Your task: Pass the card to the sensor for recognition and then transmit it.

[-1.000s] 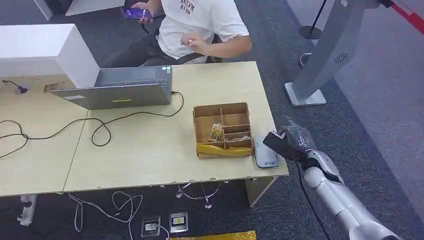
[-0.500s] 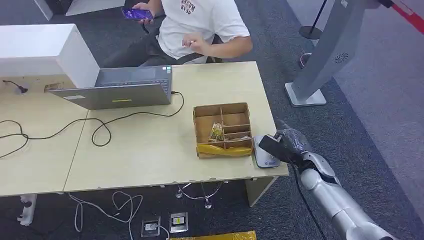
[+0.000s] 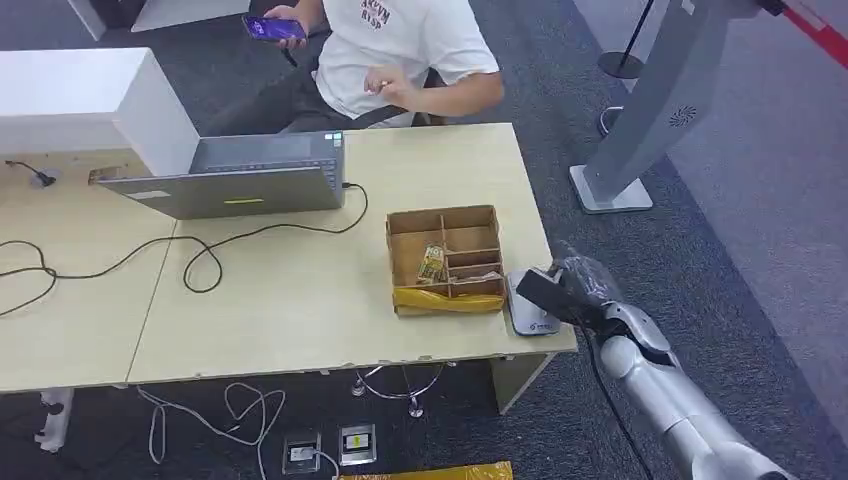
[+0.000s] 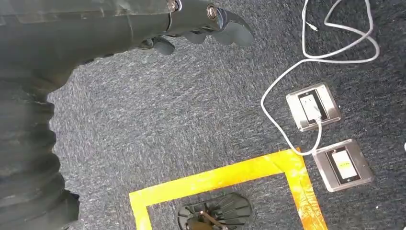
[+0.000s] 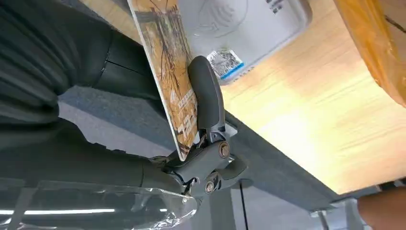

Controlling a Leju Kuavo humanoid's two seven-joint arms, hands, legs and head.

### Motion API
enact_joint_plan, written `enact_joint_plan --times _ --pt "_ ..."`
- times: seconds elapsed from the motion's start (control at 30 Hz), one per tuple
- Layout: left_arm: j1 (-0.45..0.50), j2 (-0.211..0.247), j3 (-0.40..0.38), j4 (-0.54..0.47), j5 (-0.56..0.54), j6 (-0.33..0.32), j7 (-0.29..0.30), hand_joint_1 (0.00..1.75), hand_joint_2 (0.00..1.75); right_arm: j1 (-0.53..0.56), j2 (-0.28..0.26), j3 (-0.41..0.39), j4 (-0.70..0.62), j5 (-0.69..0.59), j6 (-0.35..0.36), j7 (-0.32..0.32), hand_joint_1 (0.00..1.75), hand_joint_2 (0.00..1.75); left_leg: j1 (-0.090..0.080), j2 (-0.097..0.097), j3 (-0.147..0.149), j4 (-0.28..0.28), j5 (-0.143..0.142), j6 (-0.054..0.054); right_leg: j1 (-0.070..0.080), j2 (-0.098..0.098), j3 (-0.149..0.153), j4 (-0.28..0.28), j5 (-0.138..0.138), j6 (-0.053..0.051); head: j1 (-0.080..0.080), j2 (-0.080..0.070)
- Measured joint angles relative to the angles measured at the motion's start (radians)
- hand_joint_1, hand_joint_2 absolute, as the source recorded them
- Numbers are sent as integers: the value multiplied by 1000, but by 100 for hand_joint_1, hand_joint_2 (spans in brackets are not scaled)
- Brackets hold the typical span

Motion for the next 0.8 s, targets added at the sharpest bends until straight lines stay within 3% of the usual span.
enact_joint_plan --times 0.23,0.47,0.6,0.73,0.8 --pt "-10 0 -13 0 -4 0 0 0 175 -126 -6 -19 2 39 -1 -49 175 175 0 0 0 0 1 0 0 1 0 0 2 0 0 0" --pt "-28 0 -36 -5 -22 0 0 0 175 -323 -35 -59 18 71 12 -95 175 175 -2 1 -1 1 2 0 -2 1 -2 1 3 0 0 0" --pt "-45 0 -45 -6 -25 -1 0 0 175 -491 -47 -71 63 88 18 -137 175 175 -3 3 -4 1 3 1 -3 2 -6 2 3 1 1 0" --pt "-47 -1 -58 -8 -25 -2 0 0 175 -533 -43 -70 87 111 11 -184 175 175 -2 2 -6 1 3 1 -3 1 -5 3 4 1 0 0" --pt "-49 0 -61 -8 -23 -5 0 0 175 -618 -21 -57 141 144 22 -216 175 175 -6 2 -12 1 4 0 -7 1 -14 8 4 1 0 0"
